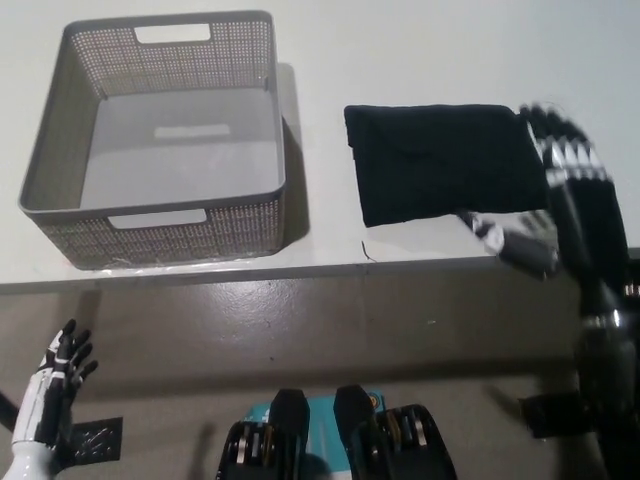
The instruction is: Use the right hand to pick up a t shirt on the right hand side and place it into a contianer on the left side
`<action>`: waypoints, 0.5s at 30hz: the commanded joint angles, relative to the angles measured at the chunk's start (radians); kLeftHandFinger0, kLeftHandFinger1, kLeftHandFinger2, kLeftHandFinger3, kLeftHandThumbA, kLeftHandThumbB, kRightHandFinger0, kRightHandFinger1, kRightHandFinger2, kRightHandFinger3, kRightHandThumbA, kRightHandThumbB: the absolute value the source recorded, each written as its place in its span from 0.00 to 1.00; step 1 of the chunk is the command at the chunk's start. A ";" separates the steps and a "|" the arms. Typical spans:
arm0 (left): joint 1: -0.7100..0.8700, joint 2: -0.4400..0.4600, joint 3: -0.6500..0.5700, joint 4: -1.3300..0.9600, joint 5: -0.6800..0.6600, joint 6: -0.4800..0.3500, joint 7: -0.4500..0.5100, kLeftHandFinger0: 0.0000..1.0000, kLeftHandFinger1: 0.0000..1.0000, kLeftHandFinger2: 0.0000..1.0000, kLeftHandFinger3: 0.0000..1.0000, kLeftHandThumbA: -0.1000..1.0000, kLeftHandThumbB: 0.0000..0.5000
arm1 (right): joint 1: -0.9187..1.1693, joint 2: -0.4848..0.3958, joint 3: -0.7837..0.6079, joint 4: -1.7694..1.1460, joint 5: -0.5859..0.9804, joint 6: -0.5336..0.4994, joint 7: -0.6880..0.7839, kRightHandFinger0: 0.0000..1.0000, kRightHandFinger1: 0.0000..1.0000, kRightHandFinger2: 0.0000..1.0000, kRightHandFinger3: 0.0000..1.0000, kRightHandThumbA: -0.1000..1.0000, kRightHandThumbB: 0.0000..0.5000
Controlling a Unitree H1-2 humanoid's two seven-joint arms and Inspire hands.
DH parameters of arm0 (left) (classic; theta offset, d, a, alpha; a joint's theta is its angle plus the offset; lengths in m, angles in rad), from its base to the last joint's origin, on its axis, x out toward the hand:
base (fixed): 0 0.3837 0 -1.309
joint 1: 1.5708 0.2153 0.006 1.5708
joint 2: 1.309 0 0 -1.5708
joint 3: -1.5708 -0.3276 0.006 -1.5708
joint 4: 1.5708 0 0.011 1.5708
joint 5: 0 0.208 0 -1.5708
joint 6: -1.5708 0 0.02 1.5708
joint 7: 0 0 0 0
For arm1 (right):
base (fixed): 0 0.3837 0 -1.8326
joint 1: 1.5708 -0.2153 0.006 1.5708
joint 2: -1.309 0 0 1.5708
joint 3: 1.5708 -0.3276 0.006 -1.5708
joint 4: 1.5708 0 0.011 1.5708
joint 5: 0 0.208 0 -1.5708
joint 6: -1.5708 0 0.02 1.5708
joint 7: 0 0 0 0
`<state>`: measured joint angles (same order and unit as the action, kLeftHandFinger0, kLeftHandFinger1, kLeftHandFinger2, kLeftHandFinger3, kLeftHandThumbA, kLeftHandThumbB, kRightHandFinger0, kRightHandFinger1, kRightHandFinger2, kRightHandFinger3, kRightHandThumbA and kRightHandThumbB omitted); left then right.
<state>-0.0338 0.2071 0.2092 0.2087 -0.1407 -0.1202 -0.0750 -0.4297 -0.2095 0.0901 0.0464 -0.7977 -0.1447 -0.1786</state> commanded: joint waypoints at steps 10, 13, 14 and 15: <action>-0.012 0.030 -0.022 -0.042 0.003 0.007 -0.024 1.00 1.00 1.00 1.00 0.88 0.72 | -0.249 -0.056 0.095 0.299 -0.114 0.116 -0.036 1.00 1.00 1.00 1.00 0.89 1.00; -0.014 0.032 -0.026 -0.048 0.002 0.018 -0.027 1.00 0.99 1.00 1.00 0.89 0.78 | -0.263 -0.058 0.120 0.348 -0.120 0.128 -0.040 1.00 1.00 1.00 1.00 0.95 1.00; -0.014 0.033 -0.026 -0.050 0.000 0.022 -0.027 1.00 0.99 1.00 1.00 0.89 0.80 | -0.263 -0.059 0.127 0.354 -0.121 0.131 -0.039 1.00 1.00 1.00 1.00 0.95 1.00; -0.015 0.037 -0.026 -0.053 0.002 0.024 -0.028 1.00 0.99 1.00 1.00 0.90 0.80 | -0.263 -0.059 0.135 0.364 -0.125 0.132 -0.047 1.00 1.00 1.00 1.00 0.95 1.00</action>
<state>-0.0354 0.2141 0.1852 0.1960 -0.1404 -0.1057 -0.0901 -0.6380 -0.2490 0.2027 0.3923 -0.8910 -0.0421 -0.1857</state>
